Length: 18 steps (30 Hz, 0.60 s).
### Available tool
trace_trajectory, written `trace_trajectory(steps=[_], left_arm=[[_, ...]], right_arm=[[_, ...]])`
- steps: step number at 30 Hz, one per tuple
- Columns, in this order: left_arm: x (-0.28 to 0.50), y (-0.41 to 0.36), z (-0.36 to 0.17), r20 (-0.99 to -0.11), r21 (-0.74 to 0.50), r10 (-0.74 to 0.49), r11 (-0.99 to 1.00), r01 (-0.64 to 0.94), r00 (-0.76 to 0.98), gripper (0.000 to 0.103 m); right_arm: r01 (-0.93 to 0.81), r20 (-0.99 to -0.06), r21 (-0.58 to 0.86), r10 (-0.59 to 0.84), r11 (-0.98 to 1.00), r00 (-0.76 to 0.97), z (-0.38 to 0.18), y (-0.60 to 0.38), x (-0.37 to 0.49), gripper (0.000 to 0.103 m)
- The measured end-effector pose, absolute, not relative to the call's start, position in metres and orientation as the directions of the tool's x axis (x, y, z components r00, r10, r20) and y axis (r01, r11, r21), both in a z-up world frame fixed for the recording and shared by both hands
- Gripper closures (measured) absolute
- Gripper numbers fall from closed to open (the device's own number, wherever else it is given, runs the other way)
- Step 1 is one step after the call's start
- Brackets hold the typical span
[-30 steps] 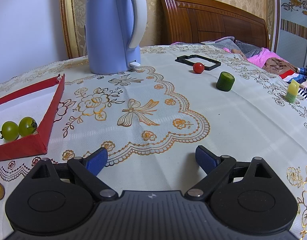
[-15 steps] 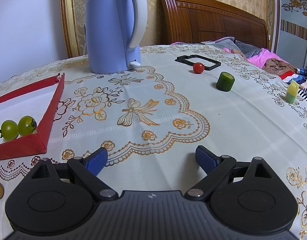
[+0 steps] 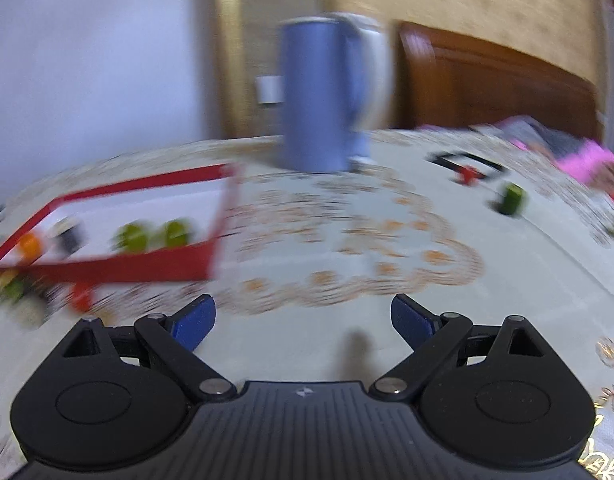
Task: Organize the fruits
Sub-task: 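Withdraw the left tool from the tray, then grasp the small yellow-brown fruit with the right tool and carry it over the tray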
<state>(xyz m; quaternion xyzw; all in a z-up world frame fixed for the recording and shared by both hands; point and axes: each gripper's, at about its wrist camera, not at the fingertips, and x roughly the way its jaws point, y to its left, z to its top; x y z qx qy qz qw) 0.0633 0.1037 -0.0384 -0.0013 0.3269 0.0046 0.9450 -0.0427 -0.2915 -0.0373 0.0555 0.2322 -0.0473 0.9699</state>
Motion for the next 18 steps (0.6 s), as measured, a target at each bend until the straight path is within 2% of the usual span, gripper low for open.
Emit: trace_trajectory(steps=[5, 8, 10, 12, 18], left_arm=[[0.063, 0.104, -0.038, -0.618, 0.000, 0.007, 1.000, -0.009, 0.786, 0.000], [0.063, 0.104, -0.038, -0.618, 0.000, 0.007, 1.000, -0.009, 0.786, 0.000], [0.063, 0.104, -0.038, -0.618, -0.001, 0.007, 1.000, -0.010, 0.786, 0.000], [0.063, 0.104, -0.038, -0.618, -0.001, 0.007, 1.000, -0.010, 0.786, 0.000], [0.063, 0.104, -0.038, -0.618, -0.001, 0.007, 1.000, -0.010, 0.786, 0.000]], right_arm=[[-0.081, -0.453, 0.032, 0.087, 0.996, 0.887, -0.035, -0.237, -0.048, 0.009], [-0.133, -0.430, -0.041, 0.102, 0.990, 0.897, -0.033, -0.209, -0.048, 0.024], [-0.143, -0.447, -0.068, 0.098, 0.987, 0.889, -0.032, -0.196, -0.040, 0.040], [-0.159, -0.467, -0.053, 0.116, 0.986, 0.876, -0.032, -0.192, -0.032, 0.049], [-0.177, -0.499, -0.036, 0.136, 0.984, 0.856, -0.040, -0.188, -0.013, 0.052]])
